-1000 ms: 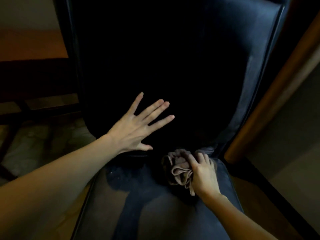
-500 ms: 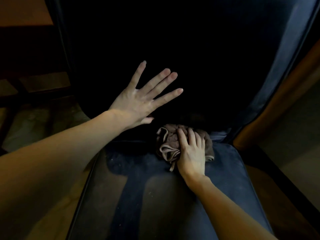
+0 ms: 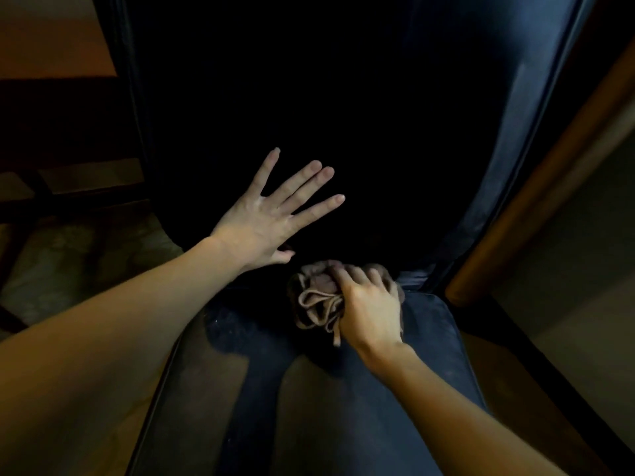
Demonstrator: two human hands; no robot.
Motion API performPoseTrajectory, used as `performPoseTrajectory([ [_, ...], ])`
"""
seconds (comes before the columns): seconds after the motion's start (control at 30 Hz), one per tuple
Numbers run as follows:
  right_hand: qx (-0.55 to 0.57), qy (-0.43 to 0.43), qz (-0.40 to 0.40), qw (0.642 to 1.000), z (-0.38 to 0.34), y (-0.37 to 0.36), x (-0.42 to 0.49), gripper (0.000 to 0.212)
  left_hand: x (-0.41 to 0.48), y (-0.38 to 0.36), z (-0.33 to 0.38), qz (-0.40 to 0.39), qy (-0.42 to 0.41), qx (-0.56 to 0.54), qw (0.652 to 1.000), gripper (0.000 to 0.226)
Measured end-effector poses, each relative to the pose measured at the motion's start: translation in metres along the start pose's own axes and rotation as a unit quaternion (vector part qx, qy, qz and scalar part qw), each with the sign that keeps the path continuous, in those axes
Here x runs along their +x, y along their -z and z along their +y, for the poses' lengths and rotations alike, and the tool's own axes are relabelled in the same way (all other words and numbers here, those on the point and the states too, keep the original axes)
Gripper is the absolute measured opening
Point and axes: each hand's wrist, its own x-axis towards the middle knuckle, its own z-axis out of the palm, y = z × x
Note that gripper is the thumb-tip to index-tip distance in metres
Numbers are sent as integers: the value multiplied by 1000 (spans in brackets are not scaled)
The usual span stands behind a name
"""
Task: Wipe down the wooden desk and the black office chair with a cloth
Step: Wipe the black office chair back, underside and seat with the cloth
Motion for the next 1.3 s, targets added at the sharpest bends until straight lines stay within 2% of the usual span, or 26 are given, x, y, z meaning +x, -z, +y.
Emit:
performPoseTrajectory([
  [0.03,0,13,59,998,4,-4,-3,74,-1,0,1,-2,0,-2,1000,137],
  [0.07,-1,17,74,997,7,-6,-1,70,-1,0,1,-3,0,-2,1000,137],
  [0.1,4,11,45,999,8,-8,3,66,-1,1,1,-3,-2,-2,1000,136],
  [0.17,15,-30,-95,995,4,-20,13,67,0,1,1,3,-5,-5,1000,136],
  [0.2,12,-50,-132,990,1,-28,18,66,0,-2,1,9,-5,-9,1000,136],
  [0.37,-6,-89,-167,982,-4,-30,52,36,1,-14,-1,19,-6,-36,999,138],
  [0.53,4,-97,-190,977,1,-13,56,39,1,-10,-1,19,-12,-50,999,140],
  [0.63,63,-101,-194,974,13,8,30,39,-1,3,-2,-4,-20,-58,998,139],
  [0.73,50,-68,-112,990,37,45,-13,34,-3,21,-5,-26,-29,-82,996,128],
  [0.83,-34,-17,-37,999,65,96,-54,61,-2,48,-9,-77,-36,-104,991,110],
  [0.9,-40,4,19,999,87,134,-75,78,-1,68,-13,-97,-44,-116,988,96],
  [1.03,-42,17,185,982,120,194,-89,79,22,112,-27,-79,3,-129,988,75],
  [1.1,-32,18,223,974,122,223,-81,73,52,134,-35,-75,46,-136,987,82],
  [1.2,-11,27,262,965,120,258,-60,67,104,156,-48,-122,70,-127,982,114],
  [1.3,-16,16,296,955,112,284,-30,71,147,165,-68,-177,83,-140,971,138],
])
